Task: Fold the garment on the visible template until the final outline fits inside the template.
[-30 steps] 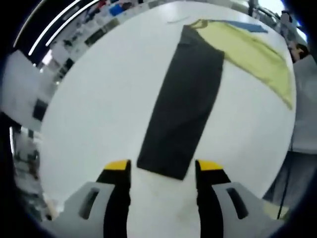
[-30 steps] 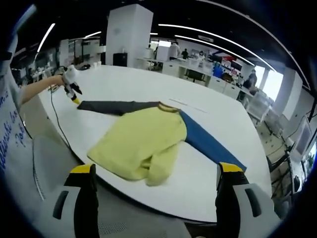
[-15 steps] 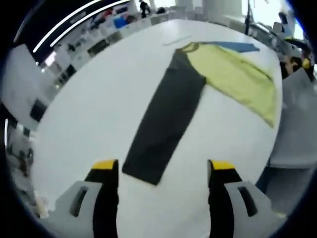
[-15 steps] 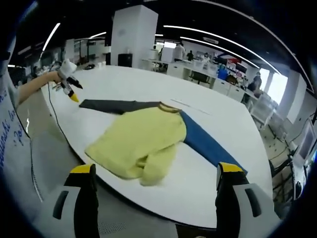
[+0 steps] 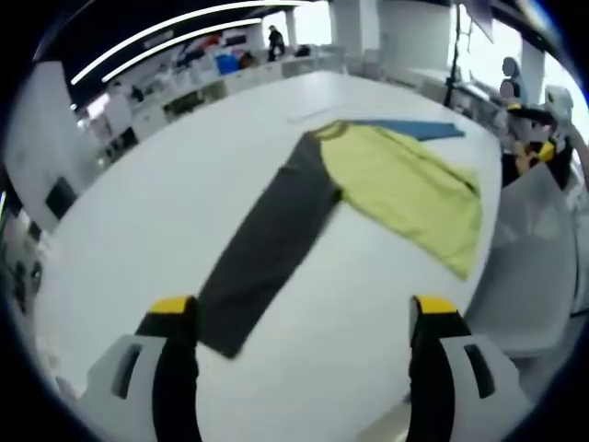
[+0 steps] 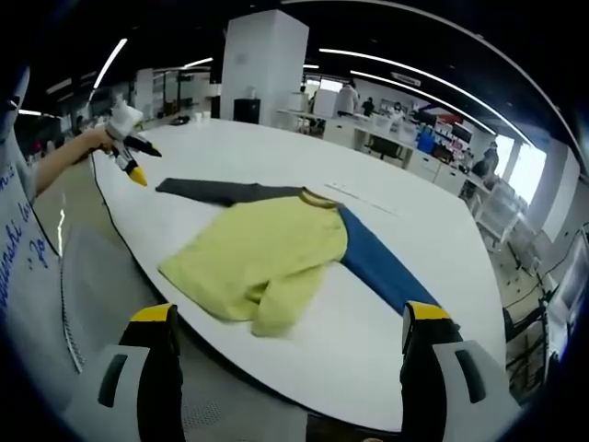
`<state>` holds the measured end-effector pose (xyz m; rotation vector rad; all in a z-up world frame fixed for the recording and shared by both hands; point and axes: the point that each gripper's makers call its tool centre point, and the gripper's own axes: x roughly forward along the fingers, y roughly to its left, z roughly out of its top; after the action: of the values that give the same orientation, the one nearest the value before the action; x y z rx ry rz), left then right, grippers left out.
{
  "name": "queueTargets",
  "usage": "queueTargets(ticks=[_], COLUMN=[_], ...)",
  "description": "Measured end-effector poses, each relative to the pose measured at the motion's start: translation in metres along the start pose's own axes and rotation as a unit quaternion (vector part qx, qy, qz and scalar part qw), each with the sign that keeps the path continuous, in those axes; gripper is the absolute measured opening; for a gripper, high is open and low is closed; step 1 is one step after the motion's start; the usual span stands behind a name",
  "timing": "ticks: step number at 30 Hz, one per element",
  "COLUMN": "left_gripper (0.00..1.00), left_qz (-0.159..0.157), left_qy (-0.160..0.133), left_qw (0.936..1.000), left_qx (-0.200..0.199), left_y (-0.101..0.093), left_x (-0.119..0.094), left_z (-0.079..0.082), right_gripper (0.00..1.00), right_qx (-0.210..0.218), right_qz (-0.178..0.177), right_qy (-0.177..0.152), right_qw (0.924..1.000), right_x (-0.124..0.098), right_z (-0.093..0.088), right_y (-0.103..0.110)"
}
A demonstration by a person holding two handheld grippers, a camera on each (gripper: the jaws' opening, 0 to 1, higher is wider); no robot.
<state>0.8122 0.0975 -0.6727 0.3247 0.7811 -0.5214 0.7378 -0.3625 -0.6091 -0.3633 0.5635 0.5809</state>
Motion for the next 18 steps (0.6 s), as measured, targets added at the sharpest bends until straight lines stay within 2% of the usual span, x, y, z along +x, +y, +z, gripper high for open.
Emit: queueTargets(ticks=[6, 10, 16, 18], left_gripper=[0.94, 0.99, 0.99, 1.00], left_qz=[-0.004, 0.005, 0.004, -0.002], left_qy=[-0.011, -0.036, -0.042, -0.056], left_qw=[0.9999, 0.9993, 0.9991, 0.9984], left_qx=[-0.001, -0.005, 0.002, -0.001], left_y=[-0.018, -0.028, -0.048, -0.060], left_x=[-0.008, -0.014, -0.020, -0.023], left_z=[0.006, 0.019, 0.026, 0.032], right_gripper=[1.00, 1.00, 1.00, 1.00], right_qx=[-0.008, -0.015, -0.031, -0.035], right_qz=[0.007, 0.015, 0.031, 0.031], right_qy=[-0.003, -0.010, -0.012, -0.010], right_qw=[0.9999, 0.9997, 0.9990, 0.9989], right_x=[-0.002, -0.002, -0.002, -0.003], right_z=[-0.004, -0.003, -0.006, -0.009], right_y=[-0.009, -0.011, -0.008, -0.010])
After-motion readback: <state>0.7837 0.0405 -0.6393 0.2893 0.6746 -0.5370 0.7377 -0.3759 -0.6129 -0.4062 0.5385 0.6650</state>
